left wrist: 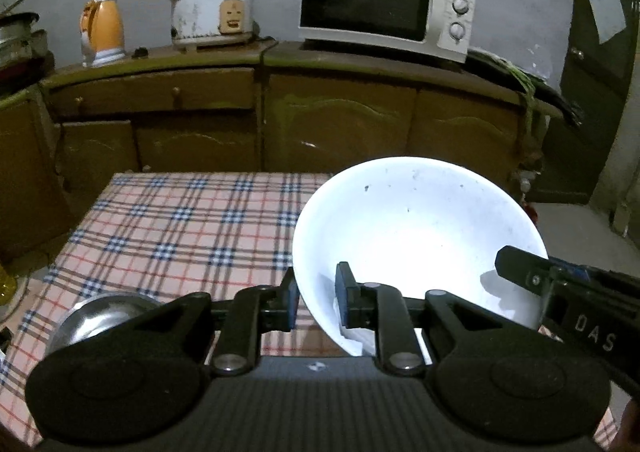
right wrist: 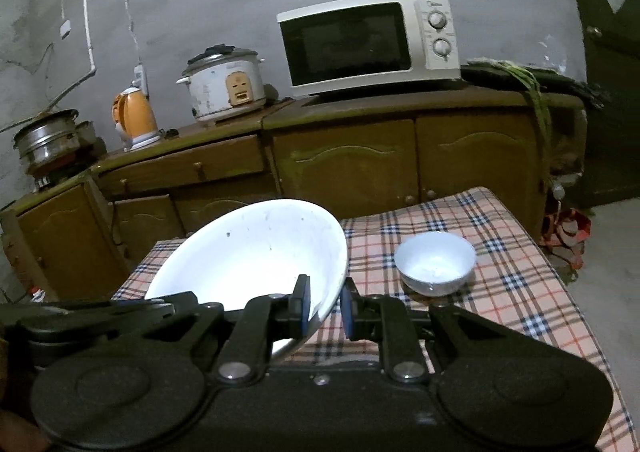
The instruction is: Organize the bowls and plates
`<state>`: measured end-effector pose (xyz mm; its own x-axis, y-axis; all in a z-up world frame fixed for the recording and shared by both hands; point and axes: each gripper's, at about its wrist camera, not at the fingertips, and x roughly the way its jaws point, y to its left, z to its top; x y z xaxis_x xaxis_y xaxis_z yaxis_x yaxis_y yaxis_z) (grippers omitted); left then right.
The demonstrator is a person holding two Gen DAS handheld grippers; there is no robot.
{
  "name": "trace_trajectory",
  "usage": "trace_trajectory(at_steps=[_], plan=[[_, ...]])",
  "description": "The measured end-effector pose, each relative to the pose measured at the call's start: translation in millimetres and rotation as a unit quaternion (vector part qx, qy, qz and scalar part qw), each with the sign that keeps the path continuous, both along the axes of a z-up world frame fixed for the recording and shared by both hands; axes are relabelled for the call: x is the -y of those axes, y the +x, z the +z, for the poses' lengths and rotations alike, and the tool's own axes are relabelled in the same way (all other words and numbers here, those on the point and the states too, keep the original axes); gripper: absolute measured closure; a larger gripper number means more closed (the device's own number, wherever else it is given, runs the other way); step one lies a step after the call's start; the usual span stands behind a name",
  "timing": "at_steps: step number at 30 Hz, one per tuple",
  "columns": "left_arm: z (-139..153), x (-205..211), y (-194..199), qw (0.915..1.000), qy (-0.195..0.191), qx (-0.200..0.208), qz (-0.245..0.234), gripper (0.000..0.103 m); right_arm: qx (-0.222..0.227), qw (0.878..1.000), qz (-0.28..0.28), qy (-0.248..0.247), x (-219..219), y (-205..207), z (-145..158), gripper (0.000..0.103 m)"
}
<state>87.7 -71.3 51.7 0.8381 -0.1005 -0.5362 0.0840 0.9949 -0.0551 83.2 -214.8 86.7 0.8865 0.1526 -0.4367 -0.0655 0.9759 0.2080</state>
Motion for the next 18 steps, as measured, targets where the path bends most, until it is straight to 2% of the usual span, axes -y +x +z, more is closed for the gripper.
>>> trace_trajectory(at_steps=[18], plan=[[-32,27,-10,0.9987,0.004,-0.031,-0.039,0.082,-0.025,0.999,-0.033,0.005,32,-27,-30,0.082]])
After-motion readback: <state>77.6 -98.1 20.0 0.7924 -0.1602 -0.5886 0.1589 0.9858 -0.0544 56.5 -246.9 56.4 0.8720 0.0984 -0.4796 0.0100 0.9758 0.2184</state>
